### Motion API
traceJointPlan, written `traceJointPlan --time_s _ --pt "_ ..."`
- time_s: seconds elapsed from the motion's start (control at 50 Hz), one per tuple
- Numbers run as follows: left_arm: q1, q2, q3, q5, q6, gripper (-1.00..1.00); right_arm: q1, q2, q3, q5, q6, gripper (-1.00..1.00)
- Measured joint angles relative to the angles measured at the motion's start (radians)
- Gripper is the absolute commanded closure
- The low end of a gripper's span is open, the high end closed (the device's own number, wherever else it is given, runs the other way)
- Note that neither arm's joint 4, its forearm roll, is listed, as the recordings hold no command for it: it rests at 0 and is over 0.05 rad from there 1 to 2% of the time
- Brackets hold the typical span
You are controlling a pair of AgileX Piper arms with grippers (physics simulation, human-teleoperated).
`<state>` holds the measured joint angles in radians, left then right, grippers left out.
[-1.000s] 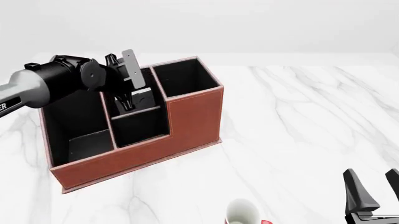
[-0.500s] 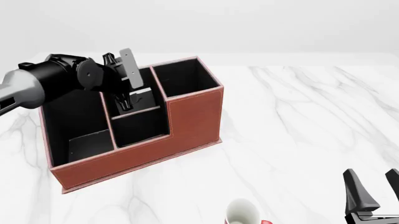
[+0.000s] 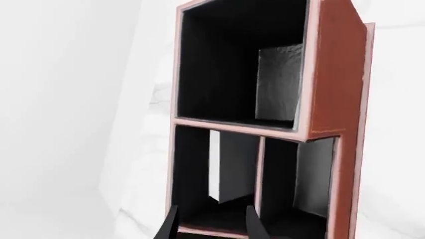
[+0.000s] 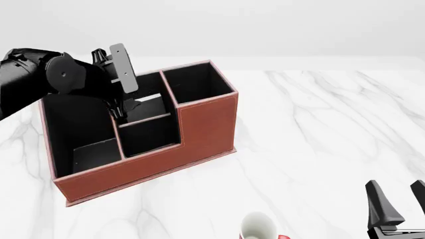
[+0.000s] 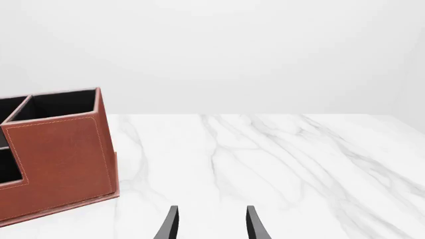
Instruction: Pick up the book and place it in the front compartment of the caddy.
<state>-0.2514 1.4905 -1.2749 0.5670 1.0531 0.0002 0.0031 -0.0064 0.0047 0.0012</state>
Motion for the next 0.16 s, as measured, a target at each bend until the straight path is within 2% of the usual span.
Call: traceJointPlan --time_s 0.16 --pt "-0.009 -0.087 0.029 0.053 0.001 -1.0 0.0 0.0 0.0 0.0 0.0 -1.0"
